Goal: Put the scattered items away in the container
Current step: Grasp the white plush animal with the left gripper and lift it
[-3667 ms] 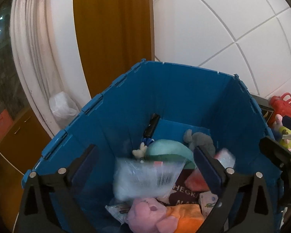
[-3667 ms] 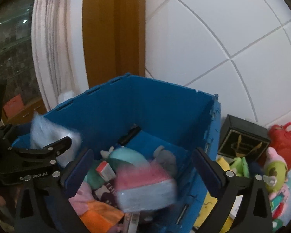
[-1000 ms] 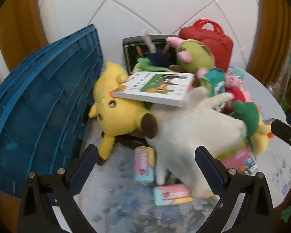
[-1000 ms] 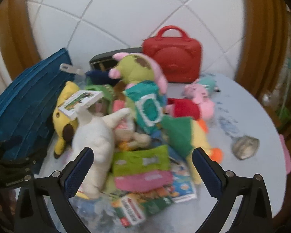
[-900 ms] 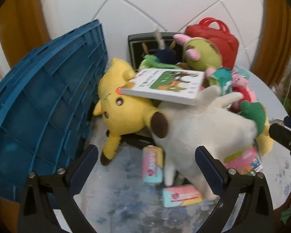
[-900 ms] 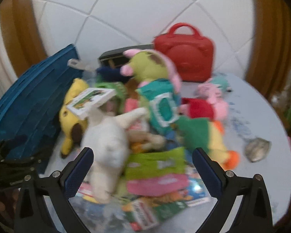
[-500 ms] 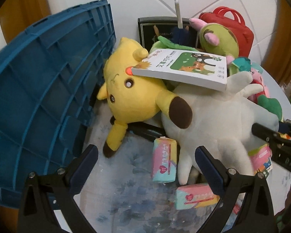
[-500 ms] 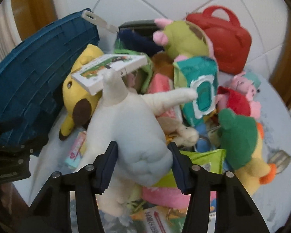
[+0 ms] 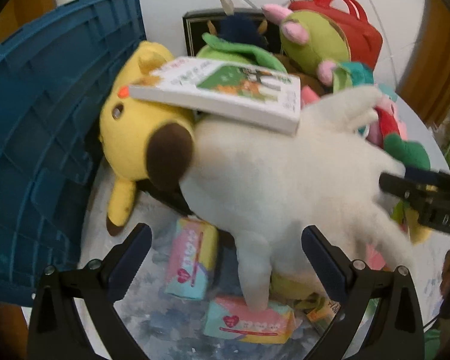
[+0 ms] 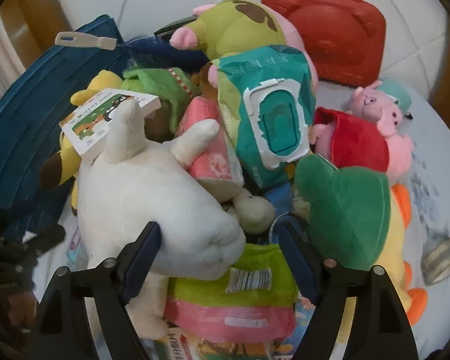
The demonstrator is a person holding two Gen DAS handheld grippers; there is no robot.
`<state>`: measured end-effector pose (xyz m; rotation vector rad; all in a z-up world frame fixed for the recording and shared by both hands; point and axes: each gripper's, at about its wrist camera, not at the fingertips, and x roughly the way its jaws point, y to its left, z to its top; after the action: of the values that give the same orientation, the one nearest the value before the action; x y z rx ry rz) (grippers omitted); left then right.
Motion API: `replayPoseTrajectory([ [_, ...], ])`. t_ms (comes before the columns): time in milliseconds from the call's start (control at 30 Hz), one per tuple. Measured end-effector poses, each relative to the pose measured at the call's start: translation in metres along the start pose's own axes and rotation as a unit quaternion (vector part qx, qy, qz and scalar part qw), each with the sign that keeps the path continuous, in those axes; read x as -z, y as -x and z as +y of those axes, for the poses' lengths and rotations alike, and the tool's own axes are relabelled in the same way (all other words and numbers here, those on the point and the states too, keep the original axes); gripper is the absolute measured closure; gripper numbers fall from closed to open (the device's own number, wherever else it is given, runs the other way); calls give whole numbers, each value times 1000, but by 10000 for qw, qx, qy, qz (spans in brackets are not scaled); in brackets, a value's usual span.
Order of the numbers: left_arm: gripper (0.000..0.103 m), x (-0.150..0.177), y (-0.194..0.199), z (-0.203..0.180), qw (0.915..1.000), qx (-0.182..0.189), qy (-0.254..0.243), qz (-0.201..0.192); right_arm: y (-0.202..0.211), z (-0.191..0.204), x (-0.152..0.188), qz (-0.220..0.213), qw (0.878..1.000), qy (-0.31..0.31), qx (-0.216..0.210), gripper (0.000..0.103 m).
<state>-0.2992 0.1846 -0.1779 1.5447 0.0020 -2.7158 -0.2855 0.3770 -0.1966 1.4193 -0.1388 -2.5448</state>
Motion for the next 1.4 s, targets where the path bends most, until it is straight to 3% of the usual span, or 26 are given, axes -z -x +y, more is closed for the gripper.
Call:
replayPoseTrajectory([
  [200, 2, 23, -12, -4, 9992, 224, -259, 215, -7, -16, 4, 28, 9997, -169, 145, 21],
  [233, 7, 26, -15, -7, 9988, 276, -334, 238, -7, -18, 5, 25, 9997, -198, 156, 21],
  [300, 22, 31, -20, -11, 9978, 394, -431, 320, -6, -17, 5, 7, 9996, -235, 185, 20],
  [367, 56, 35, -29, -14, 9966, 514, -492, 428, -7, -17, 5, -3, 9995, -265, 177, 20],
  [433, 80, 35, -40, -16, 9943, 806, -443, 539, -7, -18, 7, 4, 9995, -305, 119, 20],
  [600, 82, 34, -42, -21, 9958, 595, -474, 507, 1, -20, 15, -43, 9985, -521, -134, 21],
  [733, 82, 30, -45, -10, 9967, 548, -275, 523, 18, -12, 19, -204, 9971, -544, -487, 60],
  [767, 82, 29, -46, -6, 9970, 526, -240, 519, 19, -9, 19, -201, 9970, -502, -554, 63],
  [867, 84, 25, -42, 4, 9979, 403, -321, 390, 12, -1, 19, -127, 9972, -506, -530, 62],
  [1033, 85, 13, -31, 44, 9985, 181, -487, 175, 1, 28, 47, 254, 9946, -476, -890, 62],
  [1133, 85, 11, -33, 48, 9967, 317, -722, 207, 1, 39, 56, 133, 9954, -546, -776, 62],
  [1200, 85, 17, -34, 45, 9955, 318, -870, 202, 7, 39, 55, -45, 9958, -673, -623, 61],
  [1333, 85, 20, -41, 48, 9961, 361, -768, 239, 19, 34, 51, -240, 9968, -690, -323, 19],
  [1400, 85, 19, -45, 52, 9970, 334, -654, 242, 14, 30, 49, -163, 9966, -627, -501, 18],
])
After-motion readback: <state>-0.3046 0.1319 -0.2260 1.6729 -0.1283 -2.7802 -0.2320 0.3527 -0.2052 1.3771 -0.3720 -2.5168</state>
